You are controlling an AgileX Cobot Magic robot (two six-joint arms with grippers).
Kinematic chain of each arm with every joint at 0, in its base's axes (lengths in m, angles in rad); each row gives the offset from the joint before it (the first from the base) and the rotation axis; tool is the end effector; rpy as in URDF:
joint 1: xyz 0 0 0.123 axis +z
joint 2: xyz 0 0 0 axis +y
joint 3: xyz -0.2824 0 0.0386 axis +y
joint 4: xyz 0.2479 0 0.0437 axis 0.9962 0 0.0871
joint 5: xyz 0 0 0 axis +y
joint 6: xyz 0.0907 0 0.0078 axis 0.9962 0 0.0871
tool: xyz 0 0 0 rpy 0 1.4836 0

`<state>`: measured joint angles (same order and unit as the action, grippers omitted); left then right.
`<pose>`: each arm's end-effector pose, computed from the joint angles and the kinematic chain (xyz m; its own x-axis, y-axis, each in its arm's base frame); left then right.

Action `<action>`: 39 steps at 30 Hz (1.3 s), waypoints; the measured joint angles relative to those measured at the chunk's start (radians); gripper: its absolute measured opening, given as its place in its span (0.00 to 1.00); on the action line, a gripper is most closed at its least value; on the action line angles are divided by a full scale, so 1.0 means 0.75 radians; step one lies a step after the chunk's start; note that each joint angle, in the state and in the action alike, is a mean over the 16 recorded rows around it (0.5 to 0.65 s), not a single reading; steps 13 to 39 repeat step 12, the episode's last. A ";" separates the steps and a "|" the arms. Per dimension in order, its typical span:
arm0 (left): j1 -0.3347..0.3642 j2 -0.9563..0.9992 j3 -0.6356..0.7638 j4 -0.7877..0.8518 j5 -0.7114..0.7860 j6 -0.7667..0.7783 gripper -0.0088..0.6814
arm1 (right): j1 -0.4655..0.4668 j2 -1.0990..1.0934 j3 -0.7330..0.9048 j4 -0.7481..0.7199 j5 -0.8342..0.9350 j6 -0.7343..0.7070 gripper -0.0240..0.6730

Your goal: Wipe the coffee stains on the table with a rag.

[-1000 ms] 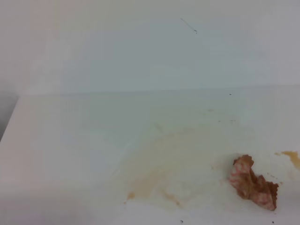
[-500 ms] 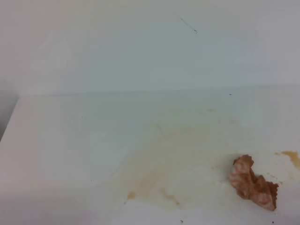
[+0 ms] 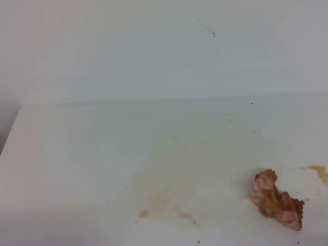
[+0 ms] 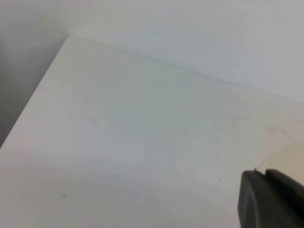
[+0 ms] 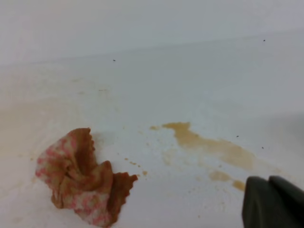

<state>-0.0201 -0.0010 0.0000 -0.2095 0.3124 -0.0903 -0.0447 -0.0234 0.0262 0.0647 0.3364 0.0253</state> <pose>0.0540 -0.0069 0.1855 -0.2306 -0.2807 -0.9317 0.0173 0.9561 -0.2924 0.0530 -0.0004 0.1752 -0.2455 0.0973 -0.9645 0.0454 0.9950 0.0889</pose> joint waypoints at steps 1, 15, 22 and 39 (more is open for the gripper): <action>0.000 0.000 0.000 0.000 0.000 0.000 0.01 | 0.000 0.000 0.000 0.000 0.000 0.000 0.03; 0.000 0.000 0.000 0.000 -0.003 0.000 0.01 | 0.000 -0.003 0.005 -0.001 -0.007 -0.002 0.03; 0.000 0.000 0.000 0.000 -0.003 0.000 0.01 | 0.000 -0.003 0.005 -0.001 -0.007 -0.002 0.03; 0.000 0.000 0.000 0.000 -0.003 0.000 0.01 | 0.000 -0.003 0.005 -0.001 -0.007 -0.002 0.03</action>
